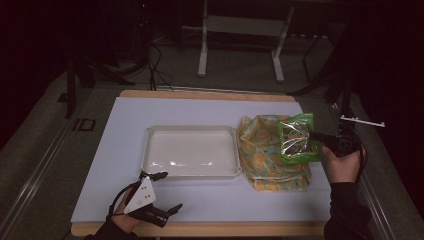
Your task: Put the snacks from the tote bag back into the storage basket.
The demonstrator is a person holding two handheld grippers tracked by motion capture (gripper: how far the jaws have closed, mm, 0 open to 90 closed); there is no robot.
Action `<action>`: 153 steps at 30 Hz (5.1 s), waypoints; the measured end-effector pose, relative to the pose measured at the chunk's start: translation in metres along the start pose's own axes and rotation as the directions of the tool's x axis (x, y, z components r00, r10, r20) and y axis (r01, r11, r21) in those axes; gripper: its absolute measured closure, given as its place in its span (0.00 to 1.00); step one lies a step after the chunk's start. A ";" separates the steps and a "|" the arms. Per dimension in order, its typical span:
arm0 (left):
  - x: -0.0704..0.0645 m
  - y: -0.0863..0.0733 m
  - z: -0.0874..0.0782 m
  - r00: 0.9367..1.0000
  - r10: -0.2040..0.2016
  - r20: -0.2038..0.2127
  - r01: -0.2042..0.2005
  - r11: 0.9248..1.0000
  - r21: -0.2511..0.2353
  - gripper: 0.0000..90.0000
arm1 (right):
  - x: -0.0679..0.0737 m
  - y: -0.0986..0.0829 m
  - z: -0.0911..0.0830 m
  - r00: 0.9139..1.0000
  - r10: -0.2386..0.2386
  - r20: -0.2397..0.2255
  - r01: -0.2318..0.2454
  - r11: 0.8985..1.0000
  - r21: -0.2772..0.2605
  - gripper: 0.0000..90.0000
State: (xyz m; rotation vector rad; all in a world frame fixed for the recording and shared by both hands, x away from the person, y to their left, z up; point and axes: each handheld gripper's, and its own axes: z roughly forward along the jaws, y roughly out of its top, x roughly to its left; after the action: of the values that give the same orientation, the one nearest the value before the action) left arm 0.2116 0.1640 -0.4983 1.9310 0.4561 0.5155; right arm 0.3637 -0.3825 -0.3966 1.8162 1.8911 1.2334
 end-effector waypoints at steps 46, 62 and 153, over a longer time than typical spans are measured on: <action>-0.001 0.000 -0.001 1.000 0.002 -0.002 -0.002 1.000 -0.004 0.01 | 0.074 0.029 -0.004 0.992 -0.061 -0.109 0.054 0.996 -0.067 0.99; -0.001 0.000 -0.001 1.000 0.004 0.001 -0.004 1.000 -0.002 0.01 | 0.104 0.034 0.010 0.985 -0.077 -0.153 0.068 0.996 -0.062 0.99; -0.003 0.002 -0.003 1.000 0.019 0.015 -0.018 1.000 -0.016 0.01 | 0.158 -0.090 0.157 0.952 0.139 -0.272 -0.112 0.987 0.112 0.98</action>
State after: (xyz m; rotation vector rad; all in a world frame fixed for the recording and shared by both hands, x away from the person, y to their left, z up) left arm 0.2075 0.1635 -0.4962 1.9244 0.4236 0.5146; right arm 0.3765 -0.1649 -0.4976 1.9230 2.0370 1.5398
